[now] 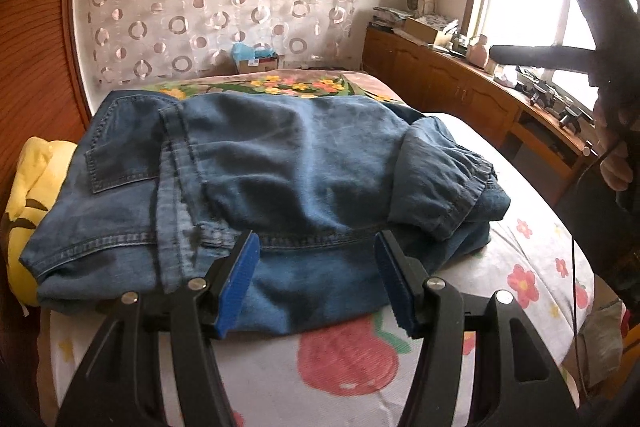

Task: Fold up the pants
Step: 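Lift the hem with the right gripper and fold it over the jeans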

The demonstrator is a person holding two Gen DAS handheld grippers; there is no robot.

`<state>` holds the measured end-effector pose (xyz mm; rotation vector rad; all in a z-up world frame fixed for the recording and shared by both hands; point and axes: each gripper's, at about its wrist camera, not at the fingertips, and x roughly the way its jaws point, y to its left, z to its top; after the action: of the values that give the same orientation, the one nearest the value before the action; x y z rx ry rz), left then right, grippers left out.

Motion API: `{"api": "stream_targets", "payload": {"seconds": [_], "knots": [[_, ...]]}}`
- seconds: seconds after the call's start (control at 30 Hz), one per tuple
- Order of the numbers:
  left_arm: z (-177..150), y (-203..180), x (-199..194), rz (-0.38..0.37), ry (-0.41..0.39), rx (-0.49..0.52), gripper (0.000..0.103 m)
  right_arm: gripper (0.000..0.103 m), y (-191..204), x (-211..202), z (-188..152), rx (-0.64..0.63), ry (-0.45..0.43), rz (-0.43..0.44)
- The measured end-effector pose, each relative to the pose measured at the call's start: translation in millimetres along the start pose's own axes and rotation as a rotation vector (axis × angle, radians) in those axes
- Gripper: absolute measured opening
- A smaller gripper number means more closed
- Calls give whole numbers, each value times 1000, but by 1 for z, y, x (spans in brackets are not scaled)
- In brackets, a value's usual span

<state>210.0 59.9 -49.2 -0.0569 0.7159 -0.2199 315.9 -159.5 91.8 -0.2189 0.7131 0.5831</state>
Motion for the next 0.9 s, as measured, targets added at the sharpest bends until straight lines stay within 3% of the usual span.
{"api": "stream_targets", "payload": {"seconds": [0.1,0.43,0.63,0.9], "knots": [[3,-11,6,-15,9,17,59,38,-18,2,-12,21,32,-20],[16,-63,27,-69,35,101,59,39,-69,30,-71,122,118,-7],[15,-87,46,-83,82,158,59,39,-82,52,-103,166,163,27],[16,-102,71,-56,139,185,59,39,-83,59,-123,168,145,43]]}}
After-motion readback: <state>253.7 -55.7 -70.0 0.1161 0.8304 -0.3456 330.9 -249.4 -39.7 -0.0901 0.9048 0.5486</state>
